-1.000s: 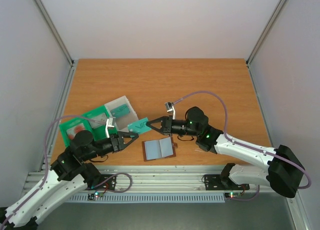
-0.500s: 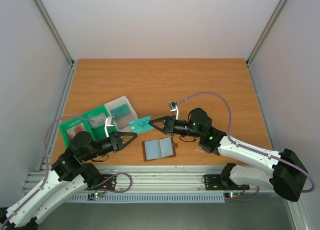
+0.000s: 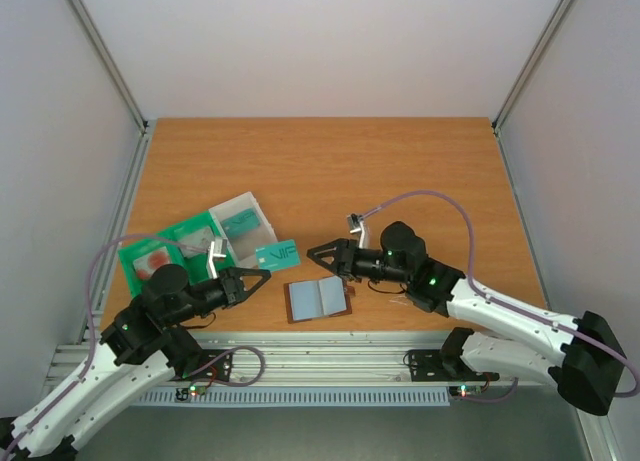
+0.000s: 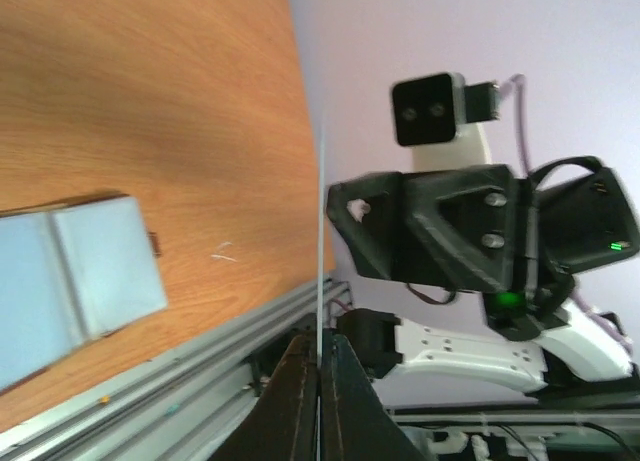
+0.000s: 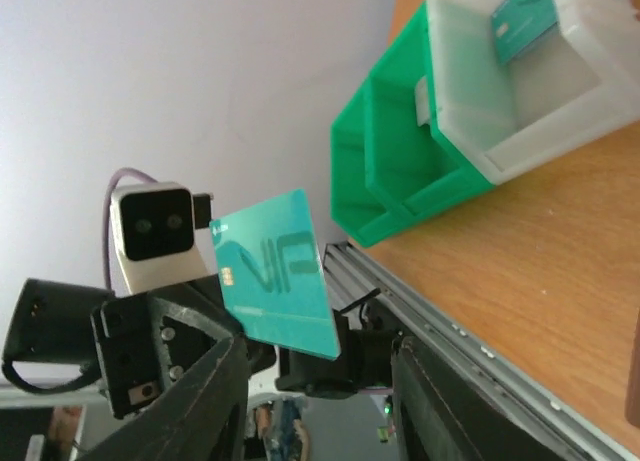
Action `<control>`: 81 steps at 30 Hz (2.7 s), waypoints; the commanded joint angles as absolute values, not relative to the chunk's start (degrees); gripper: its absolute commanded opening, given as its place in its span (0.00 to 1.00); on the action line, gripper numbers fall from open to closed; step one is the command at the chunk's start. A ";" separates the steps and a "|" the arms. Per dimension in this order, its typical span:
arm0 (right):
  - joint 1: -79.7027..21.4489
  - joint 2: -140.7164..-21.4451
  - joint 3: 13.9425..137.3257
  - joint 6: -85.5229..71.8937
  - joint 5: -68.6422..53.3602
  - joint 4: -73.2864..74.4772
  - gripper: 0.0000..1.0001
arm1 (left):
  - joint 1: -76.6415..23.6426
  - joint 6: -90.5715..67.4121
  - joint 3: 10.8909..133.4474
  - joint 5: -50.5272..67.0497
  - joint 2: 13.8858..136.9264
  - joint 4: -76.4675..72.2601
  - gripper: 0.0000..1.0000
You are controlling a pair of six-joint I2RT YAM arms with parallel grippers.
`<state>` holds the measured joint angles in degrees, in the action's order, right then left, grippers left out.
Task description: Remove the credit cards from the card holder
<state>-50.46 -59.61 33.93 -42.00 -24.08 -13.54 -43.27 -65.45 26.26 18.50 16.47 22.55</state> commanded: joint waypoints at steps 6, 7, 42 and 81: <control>-50.54 -51.08 39.16 -31.75 -15.66 14.01 0.69 | -43.32 -57.44 32.37 7.97 19.99 35.30 0.00; -50.54 -50.32 39.62 -30.77 -15.10 15.79 0.74 | -43.27 -56.75 33.10 6.68 20.97 36.51 0.01; -50.54 -46.89 39.86 -24.84 -19.66 23.64 0.99 | -25.15 -41.92 48.22 -7.01 62.91 31.85 0.01; -50.52 -50.98 41.57 -22.68 -20.16 26.03 0.99 | -22.85 -44.65 50.10 -12.12 81.51 23.90 0.02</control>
<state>-50.46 -49.95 40.03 -23.00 -19.18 26.61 -23.09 -44.53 48.82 -9.56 80.99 25.23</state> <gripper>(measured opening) 0.985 0.012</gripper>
